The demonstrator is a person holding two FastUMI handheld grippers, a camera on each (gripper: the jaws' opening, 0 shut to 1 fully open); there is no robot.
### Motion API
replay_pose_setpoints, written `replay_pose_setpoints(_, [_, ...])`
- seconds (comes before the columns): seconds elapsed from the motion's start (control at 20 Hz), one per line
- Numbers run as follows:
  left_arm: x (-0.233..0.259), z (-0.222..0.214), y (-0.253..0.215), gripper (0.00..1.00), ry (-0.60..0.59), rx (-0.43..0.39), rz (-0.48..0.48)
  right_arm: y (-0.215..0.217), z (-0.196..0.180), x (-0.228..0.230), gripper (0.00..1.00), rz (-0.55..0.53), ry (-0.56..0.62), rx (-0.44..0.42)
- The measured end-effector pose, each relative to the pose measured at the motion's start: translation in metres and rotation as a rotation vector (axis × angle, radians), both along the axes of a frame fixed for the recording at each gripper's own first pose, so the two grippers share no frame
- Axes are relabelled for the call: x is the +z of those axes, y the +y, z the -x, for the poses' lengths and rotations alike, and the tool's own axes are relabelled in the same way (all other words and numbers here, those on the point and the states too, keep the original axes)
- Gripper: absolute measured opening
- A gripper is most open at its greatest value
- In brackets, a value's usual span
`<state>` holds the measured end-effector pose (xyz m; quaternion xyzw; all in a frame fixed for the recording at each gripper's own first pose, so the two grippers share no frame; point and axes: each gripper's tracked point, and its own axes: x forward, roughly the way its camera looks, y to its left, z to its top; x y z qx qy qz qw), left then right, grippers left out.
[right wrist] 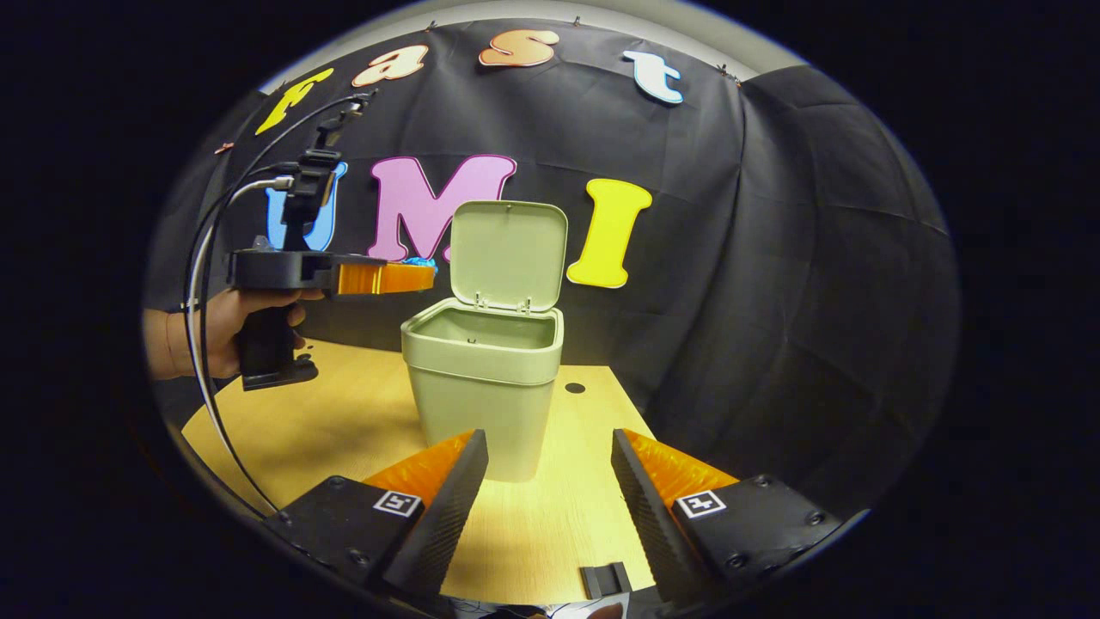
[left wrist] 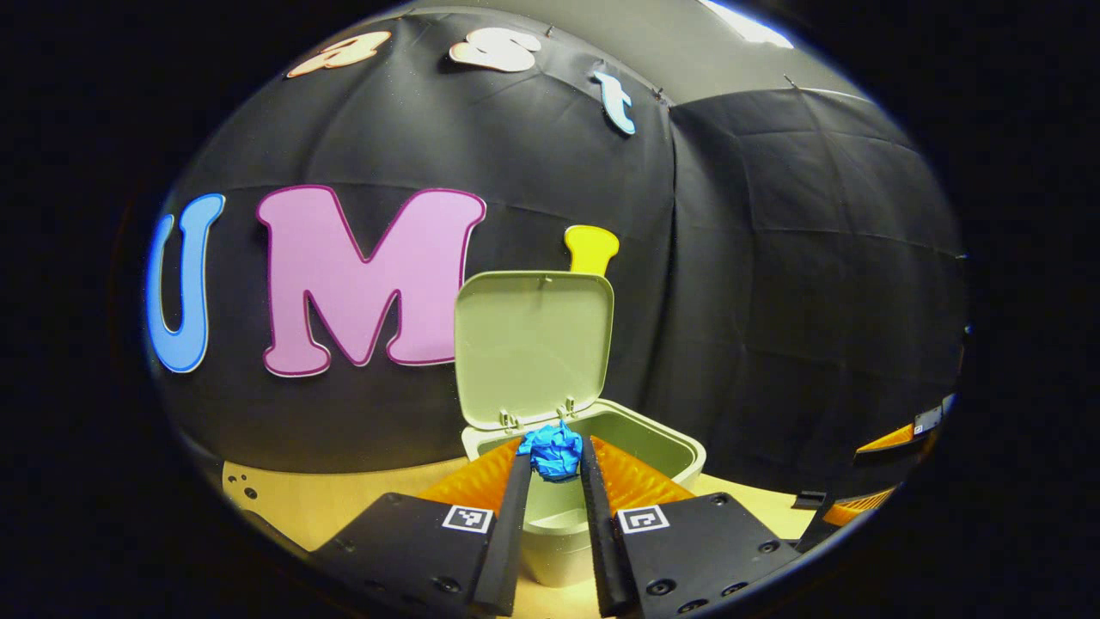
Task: Press the lid of the desktop garbage bin to open it, pick up the crumpled paper on the desktop and throw it into the bin, then pick up the pop can on the desktop and drop it into the bin, and finally close the garbage bin lid.
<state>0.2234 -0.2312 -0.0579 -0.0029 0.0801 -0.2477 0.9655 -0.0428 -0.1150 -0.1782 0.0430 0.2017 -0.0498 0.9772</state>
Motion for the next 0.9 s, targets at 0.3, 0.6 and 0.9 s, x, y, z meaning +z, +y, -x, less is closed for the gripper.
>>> replay_pose_setpoints(0.3, [-0.029,-0.022,-0.011,0.39,0.051,0.013,-0.022,-0.010,-0.006,-0.008,0.92,0.021,0.018,0.006])
replay_pose_setpoints(0.6, [-0.029,-0.026,-0.012,0.80,0.043,0.025,-0.015,-0.013,-0.010,-0.010,0.92,0.013,0.025,-0.002])
replay_pose_setpoints(0.9, [-0.018,-0.011,0.007,0.84,0.027,0.049,-0.007,0.010,-0.015,-0.010,0.92,0.008,0.026,0.045])
